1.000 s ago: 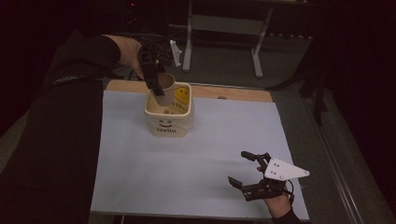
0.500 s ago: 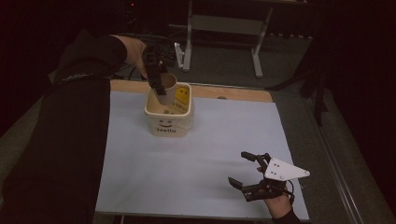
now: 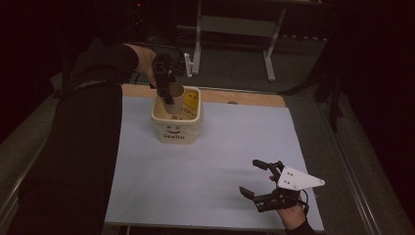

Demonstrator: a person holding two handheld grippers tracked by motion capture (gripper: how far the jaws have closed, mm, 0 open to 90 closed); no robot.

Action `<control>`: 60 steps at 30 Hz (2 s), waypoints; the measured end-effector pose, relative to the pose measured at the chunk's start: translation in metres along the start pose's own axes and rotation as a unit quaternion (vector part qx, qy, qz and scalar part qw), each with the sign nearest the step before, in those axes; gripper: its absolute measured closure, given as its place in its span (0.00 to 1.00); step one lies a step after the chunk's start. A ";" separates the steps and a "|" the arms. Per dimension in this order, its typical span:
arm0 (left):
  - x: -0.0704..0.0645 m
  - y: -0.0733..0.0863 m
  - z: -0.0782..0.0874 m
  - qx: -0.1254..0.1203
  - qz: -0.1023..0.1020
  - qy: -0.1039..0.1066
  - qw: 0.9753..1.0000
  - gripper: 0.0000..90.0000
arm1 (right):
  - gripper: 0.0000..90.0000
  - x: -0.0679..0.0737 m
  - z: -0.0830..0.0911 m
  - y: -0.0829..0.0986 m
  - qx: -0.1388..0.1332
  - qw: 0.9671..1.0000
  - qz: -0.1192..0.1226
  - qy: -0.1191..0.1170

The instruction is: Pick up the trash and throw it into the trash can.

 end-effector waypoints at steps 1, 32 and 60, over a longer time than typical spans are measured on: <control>0.000 0.000 -0.002 0.000 -0.001 0.003 1.000 0.30 | 0.13 0.000 0.000 0.000 0.000 1.000 0.000 0.000; 0.012 0.003 -0.021 -0.007 0.062 -0.031 0.998 0.00 | 0.13 0.001 -0.001 0.000 0.005 1.000 0.003 -0.002; -0.016 0.018 -0.012 -0.041 0.074 -0.038 0.996 0.00 | 0.13 0.003 -0.003 -0.001 0.008 1.000 0.007 -0.003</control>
Point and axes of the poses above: each handheld gripper's, and its own axes: z roughly backward along the jaws, y roughly out of its underside, x roughly to its left, the point moved 2 cm from there along -z, roughly forward along the jaws, and after that the axes turned 9 degrees about -z, right-handed, at the moved point
